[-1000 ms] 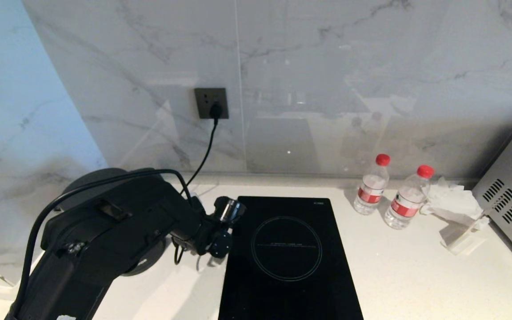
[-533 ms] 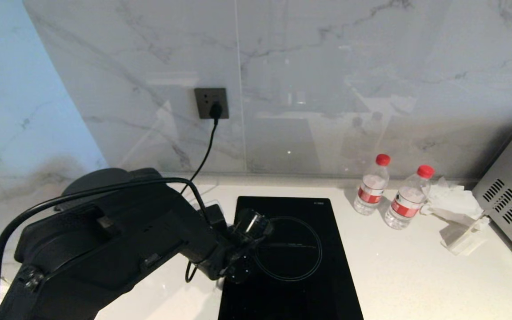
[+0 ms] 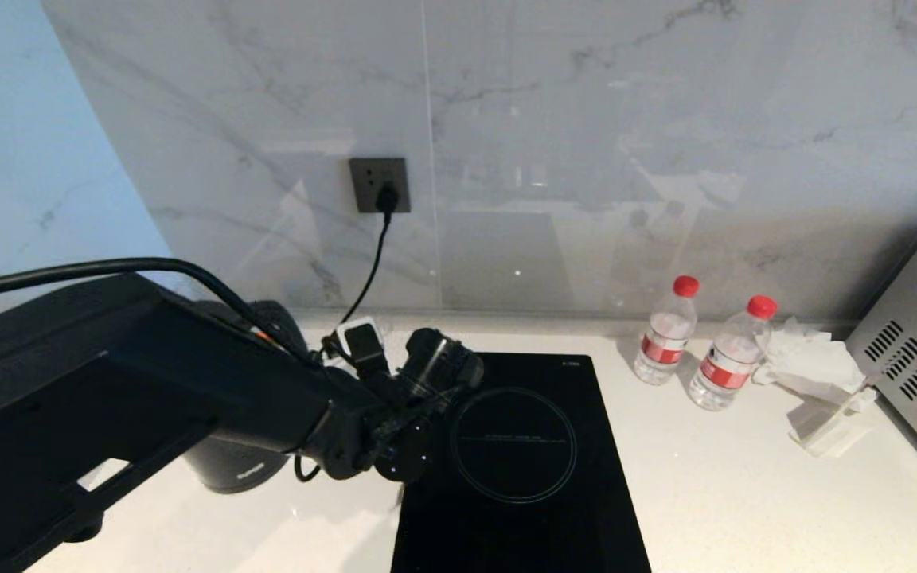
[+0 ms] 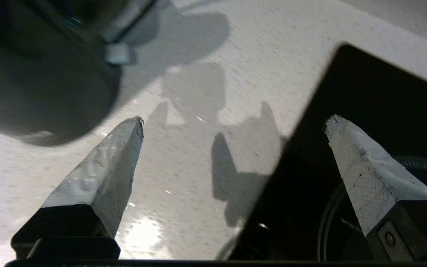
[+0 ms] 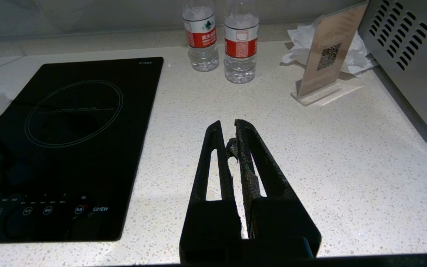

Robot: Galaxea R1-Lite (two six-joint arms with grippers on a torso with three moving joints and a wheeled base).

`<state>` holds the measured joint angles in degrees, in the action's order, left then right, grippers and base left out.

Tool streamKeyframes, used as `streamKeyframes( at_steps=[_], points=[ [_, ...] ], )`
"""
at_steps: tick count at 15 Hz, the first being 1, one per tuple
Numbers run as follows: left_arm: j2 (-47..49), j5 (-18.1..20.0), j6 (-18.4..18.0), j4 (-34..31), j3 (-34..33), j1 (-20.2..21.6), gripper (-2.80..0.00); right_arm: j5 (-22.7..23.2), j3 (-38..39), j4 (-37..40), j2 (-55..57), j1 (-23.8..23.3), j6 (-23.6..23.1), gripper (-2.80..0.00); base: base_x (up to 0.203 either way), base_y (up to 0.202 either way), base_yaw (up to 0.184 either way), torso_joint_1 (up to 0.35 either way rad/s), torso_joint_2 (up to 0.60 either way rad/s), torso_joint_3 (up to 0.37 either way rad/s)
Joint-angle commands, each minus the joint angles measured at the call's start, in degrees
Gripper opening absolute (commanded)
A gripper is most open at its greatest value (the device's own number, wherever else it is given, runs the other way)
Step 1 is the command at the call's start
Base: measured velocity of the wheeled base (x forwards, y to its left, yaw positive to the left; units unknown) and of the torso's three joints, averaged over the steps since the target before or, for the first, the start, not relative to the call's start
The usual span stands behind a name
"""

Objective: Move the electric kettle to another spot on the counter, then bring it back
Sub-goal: Pick up the kettle

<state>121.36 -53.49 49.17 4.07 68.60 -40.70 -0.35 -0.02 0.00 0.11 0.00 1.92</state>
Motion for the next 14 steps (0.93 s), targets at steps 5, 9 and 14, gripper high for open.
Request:
streamKeyframes(
  at_steps=[5,9,14],
  points=[
    [-1.33,0.75,-1.0,-0.82,3.22,6.43,0.0,0.0,-0.03,0.0,-0.02,0.0,0.02,-2.8,0.0,0.0,0.0,0.0,0.0,0.0],
    [1.16,0.76,-0.91,-0.56,6.53,9.48,0.0,0.0,0.02,0.0,-0.02,0.0,0.02,-2.8,0.0,0.0,0.0,0.0,0.0,0.0],
    [1.25,0.67,-1.26,-0.73,8.79,11.46,0.0,0.0,0.02,0.0,-0.02,0.0,0.02,-2.8,0.0,0.0,0.0,0.0,0.0,0.0]
  ],
)
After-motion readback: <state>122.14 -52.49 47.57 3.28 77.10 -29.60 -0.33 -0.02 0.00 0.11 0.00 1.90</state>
